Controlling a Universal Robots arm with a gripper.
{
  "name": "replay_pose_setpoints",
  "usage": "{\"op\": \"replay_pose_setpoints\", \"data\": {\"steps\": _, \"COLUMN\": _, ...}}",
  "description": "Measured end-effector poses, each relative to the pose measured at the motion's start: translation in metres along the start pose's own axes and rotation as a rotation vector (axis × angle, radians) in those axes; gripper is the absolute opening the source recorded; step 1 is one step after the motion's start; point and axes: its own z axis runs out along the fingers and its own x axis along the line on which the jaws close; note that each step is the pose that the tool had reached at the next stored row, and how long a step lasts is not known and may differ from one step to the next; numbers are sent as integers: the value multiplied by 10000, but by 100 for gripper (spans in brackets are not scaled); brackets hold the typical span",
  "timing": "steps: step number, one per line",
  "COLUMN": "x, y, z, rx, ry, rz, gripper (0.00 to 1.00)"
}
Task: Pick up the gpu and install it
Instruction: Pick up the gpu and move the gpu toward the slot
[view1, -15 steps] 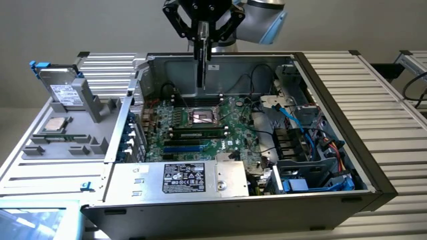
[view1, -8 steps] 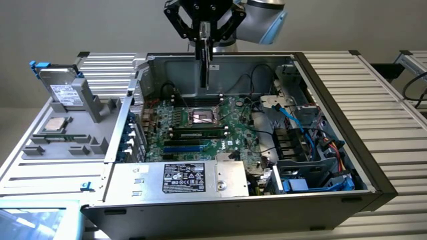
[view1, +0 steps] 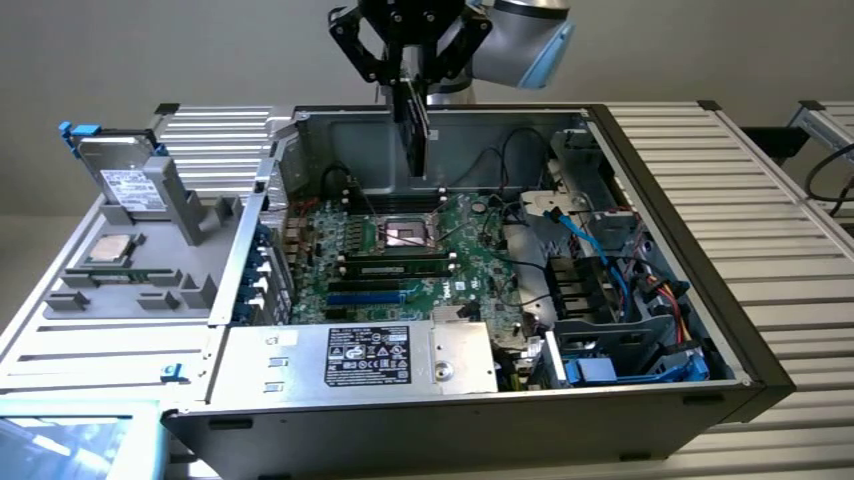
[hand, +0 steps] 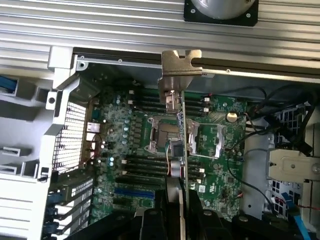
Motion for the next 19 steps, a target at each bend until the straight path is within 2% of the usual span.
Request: {"op": "replay_pose_setpoints", "data": {"steps": 19, "x": -1, "y": -4, "z": 43, "rx": 57, "ry": 310, "rz": -3429, "gripper": 29}}
